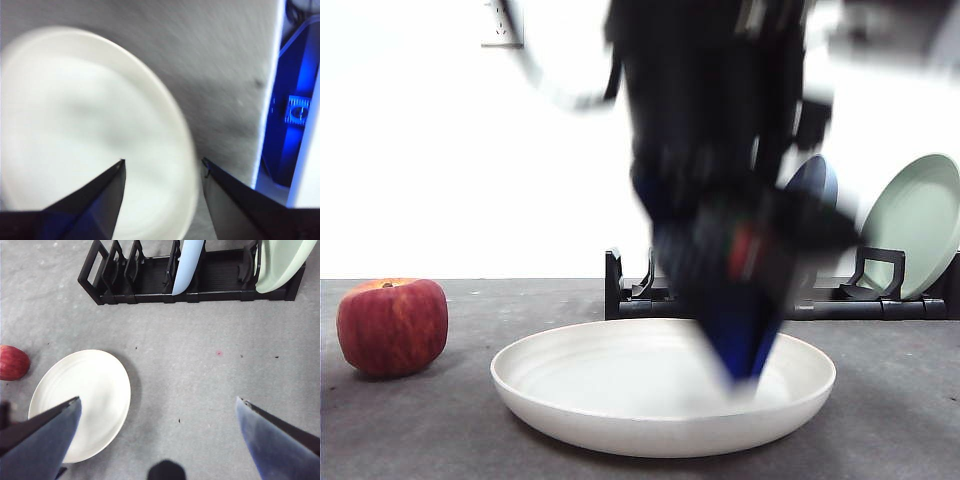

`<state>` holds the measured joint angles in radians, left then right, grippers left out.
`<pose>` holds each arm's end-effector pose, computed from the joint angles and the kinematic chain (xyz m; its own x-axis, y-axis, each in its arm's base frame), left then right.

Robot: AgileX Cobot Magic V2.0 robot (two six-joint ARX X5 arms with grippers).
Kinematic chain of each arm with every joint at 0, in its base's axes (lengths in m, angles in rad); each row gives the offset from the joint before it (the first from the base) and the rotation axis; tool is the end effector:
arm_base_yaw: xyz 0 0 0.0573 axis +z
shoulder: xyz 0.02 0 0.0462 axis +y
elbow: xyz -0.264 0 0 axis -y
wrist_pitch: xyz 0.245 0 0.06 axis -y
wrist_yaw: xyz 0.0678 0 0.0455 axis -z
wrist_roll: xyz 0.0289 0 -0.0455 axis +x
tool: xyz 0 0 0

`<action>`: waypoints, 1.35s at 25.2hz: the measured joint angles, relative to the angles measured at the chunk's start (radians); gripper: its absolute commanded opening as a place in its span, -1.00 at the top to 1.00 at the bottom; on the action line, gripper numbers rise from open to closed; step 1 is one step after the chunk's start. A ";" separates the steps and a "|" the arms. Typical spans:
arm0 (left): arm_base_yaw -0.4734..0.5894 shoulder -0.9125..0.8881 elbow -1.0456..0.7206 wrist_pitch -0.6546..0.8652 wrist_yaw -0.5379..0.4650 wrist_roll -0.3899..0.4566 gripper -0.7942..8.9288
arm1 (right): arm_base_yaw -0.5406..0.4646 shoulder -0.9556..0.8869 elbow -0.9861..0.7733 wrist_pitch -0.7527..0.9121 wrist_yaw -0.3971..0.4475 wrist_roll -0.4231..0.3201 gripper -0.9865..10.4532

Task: Take the yellow plate from the plate rack,put the plate on the table,take the apple from the table,put the apple in the plate

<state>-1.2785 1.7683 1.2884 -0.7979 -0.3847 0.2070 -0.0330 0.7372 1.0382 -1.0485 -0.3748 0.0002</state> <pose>0.1096 -0.3264 0.2119 0.4365 -0.1482 -0.8874 0.8948 0.1745 0.4110 0.1105 0.0069 0.3465 0.6942 0.3434 -0.6326 -0.2375 0.9389 0.2490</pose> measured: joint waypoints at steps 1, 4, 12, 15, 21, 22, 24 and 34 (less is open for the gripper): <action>0.003 -0.019 0.031 -0.027 0.003 -0.011 0.31 | 0.000 0.000 0.000 -0.001 0.000 0.000 -0.21; 0.020 -0.114 0.124 -0.089 0.003 -0.043 0.31 | 0.000 0.000 0.000 -0.002 -0.019 -0.001 -0.21; 0.208 -0.602 0.161 -0.106 0.001 -0.200 0.85 | 0.000 0.021 0.000 0.103 -0.228 0.009 -0.21; 0.275 -0.790 0.161 -0.107 -0.002 -0.272 0.85 | 0.024 0.068 0.000 0.216 -0.299 0.053 -0.21; 0.286 -0.973 0.161 -0.195 -0.040 -0.329 0.85 | 0.220 0.188 0.000 0.399 -0.278 0.157 -0.21; 0.286 -0.988 0.162 -0.216 -0.055 -0.338 0.85 | 0.257 0.207 0.000 0.430 -0.261 0.170 -0.21; 0.286 -1.012 0.163 -0.263 -0.082 -0.357 0.85 | 0.351 0.258 0.008 0.494 -0.201 0.195 -0.21; 0.287 -1.030 0.163 -0.308 -0.087 -0.384 0.85 | 0.734 0.657 0.316 0.517 0.054 0.196 -0.21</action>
<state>-0.9913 0.7387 1.4513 -1.1057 -0.4717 -0.1772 0.7010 1.3941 1.3540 -0.5316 -0.3210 0.1967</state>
